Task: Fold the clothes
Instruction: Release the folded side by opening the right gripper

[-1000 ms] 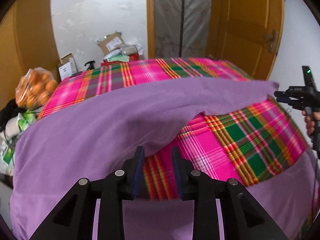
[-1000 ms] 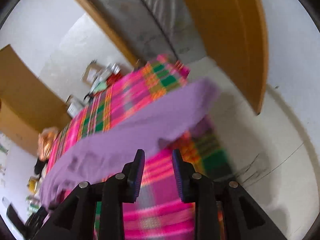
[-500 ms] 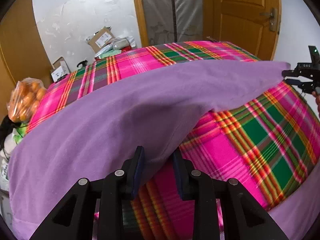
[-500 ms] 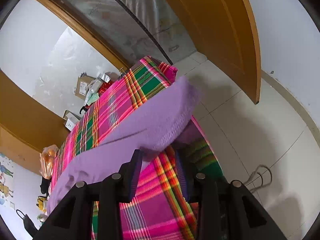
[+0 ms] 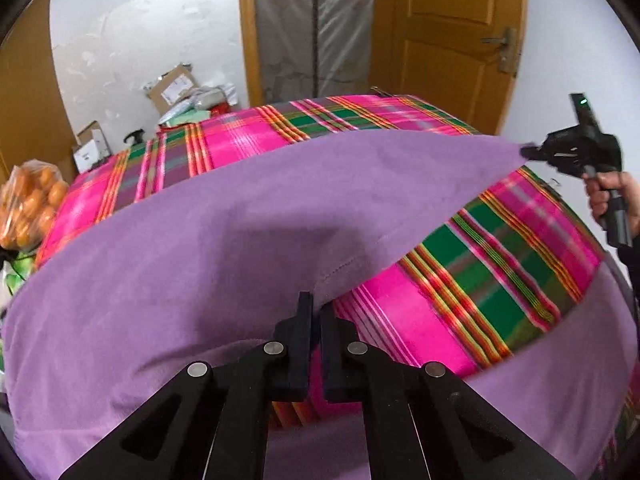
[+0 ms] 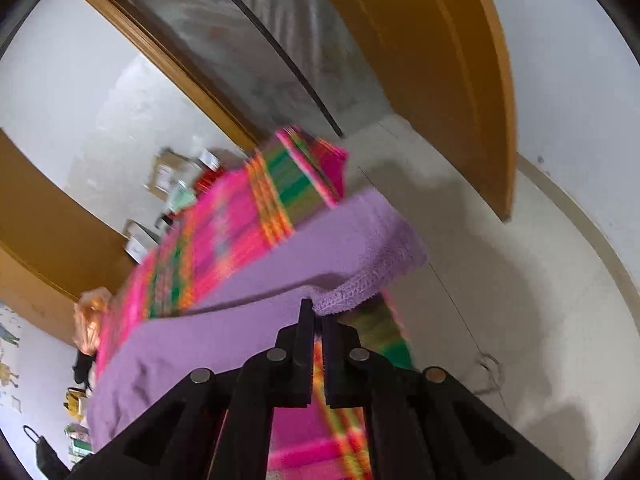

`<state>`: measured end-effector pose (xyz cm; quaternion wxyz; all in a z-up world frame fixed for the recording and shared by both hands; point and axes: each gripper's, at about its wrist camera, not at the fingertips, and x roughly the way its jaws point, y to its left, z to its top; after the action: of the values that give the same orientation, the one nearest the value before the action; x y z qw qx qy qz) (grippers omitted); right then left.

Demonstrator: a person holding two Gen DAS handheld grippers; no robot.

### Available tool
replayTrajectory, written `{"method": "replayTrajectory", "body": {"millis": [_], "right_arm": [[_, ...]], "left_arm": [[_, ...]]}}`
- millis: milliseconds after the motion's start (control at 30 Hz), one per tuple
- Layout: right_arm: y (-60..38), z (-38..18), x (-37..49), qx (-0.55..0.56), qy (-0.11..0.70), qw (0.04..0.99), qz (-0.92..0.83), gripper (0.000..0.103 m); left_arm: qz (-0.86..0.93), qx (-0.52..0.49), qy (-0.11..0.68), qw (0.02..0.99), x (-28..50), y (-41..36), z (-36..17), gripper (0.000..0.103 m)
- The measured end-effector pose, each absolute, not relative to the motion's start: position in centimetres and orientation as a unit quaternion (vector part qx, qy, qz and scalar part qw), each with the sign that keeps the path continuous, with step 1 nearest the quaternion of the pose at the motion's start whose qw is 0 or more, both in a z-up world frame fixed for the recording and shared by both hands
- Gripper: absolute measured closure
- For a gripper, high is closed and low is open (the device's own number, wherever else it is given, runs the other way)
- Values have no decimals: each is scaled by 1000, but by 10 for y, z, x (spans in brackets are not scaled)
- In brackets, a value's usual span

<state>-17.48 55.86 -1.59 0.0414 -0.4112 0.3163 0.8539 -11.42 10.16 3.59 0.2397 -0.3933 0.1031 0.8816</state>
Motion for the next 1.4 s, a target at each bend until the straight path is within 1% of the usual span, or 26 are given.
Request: {"method": "replayTrajectory", "body": {"millis": [67, 167, 233, 300, 400, 467, 567, 733, 767, 833, 867, 900, 933, 967, 1067, 1267, 1300, 1400], "right_arm": [[558, -22, -173, -428, 309, 40, 848, 98], [560, -13, -165, -425, 288, 56, 856, 88], [569, -1, -159, -407, 277, 73, 867, 81], [578, 11, -155, -385, 267, 89, 879, 71], [590, 25, -163, -358, 253, 95, 894, 65], [590, 20, -181, -372, 240, 78, 893, 63], [585, 9, -211, -404, 220, 47, 887, 63], [557, -13, -245, -452, 163, 4, 877, 63], [552, -15, -248, -458, 148, 3, 876, 59], [544, -16, -254, -462, 112, 14, 879, 59], [541, -16, -256, -464, 99, 20, 880, 63], [539, -16, -256, -463, 91, 26, 881, 74], [540, -14, -255, -459, 80, 35, 884, 89], [542, -12, -255, -457, 73, 42, 885, 99], [545, -10, -259, -453, 80, 43, 887, 100], [552, 12, -264, -375, 112, 59, 918, 100], [552, 13, -266, -371, 116, 60, 919, 99], [554, 3, -275, -404, 113, 65, 906, 97]], "left_arm": [[879, -397, 101, 243, -115, 100, 35, 100], [875, -405, 87, 251, -116, 96, 39, 99], [874, -402, 62, 266, -113, 90, 47, 99], [877, -389, 39, 279, -108, 86, 56, 97], [884, -372, 9, 284, -105, 83, 67, 97], [886, -369, 6, 282, -105, 86, 68, 97], [885, -373, 22, 277, -106, 93, 63, 97], [884, -383, 26, 268, -109, 93, 52, 97], [884, -384, 27, 266, -110, 93, 51, 97], [884, -386, 27, 264, -111, 92, 47, 97], [883, -387, 27, 263, -112, 92, 46, 97], [883, -387, 28, 262, -112, 92, 45, 97], [883, -388, 29, 262, -112, 92, 43, 97], [883, -389, 29, 261, -112, 92, 43, 97], [884, -388, 27, 259, -113, 90, 42, 97], [888, -383, 24, 252, -115, 85, 43, 97], [889, -383, 25, 251, -115, 85, 43, 97], [889, -385, 29, 248, -116, 85, 41, 97]]}}
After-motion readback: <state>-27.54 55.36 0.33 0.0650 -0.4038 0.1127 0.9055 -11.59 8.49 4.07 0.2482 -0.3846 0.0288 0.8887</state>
